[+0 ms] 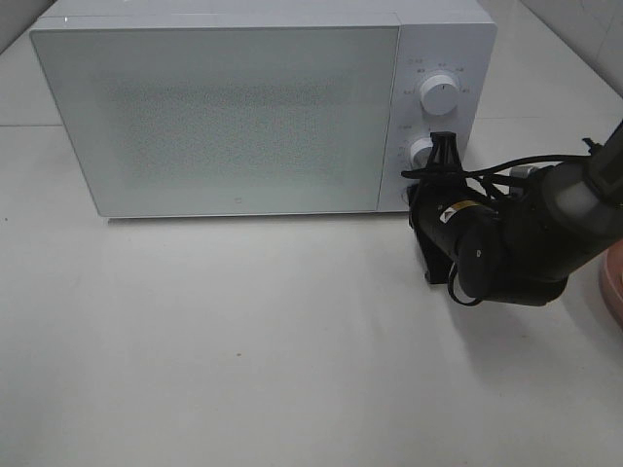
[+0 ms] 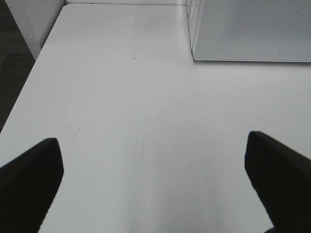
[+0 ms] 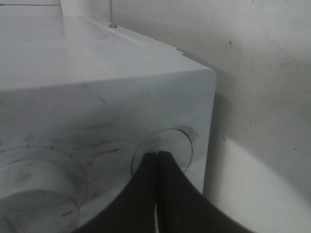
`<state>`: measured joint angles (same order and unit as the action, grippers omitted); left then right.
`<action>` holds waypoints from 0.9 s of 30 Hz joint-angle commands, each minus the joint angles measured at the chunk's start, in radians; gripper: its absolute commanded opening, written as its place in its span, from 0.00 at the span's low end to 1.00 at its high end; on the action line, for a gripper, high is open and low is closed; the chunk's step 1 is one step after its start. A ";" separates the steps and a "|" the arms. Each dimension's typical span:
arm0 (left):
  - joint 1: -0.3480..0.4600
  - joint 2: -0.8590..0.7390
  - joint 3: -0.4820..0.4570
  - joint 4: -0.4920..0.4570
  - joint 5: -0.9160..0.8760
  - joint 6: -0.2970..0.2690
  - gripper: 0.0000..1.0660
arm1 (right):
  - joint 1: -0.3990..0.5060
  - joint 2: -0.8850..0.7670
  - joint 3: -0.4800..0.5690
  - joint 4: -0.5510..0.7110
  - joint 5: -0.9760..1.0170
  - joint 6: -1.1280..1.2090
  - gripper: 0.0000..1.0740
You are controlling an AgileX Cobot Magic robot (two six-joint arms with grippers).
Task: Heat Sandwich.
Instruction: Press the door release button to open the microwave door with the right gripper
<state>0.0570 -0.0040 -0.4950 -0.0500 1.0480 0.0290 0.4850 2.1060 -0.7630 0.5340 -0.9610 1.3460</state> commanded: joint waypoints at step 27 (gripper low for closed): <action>0.002 -0.028 0.002 -0.001 -0.011 -0.001 0.90 | -0.031 0.029 -0.092 0.054 -0.164 -0.057 0.00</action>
<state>0.0570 -0.0040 -0.4950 -0.0500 1.0480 0.0290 0.4840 2.1420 -0.8090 0.5900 -0.9650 1.3070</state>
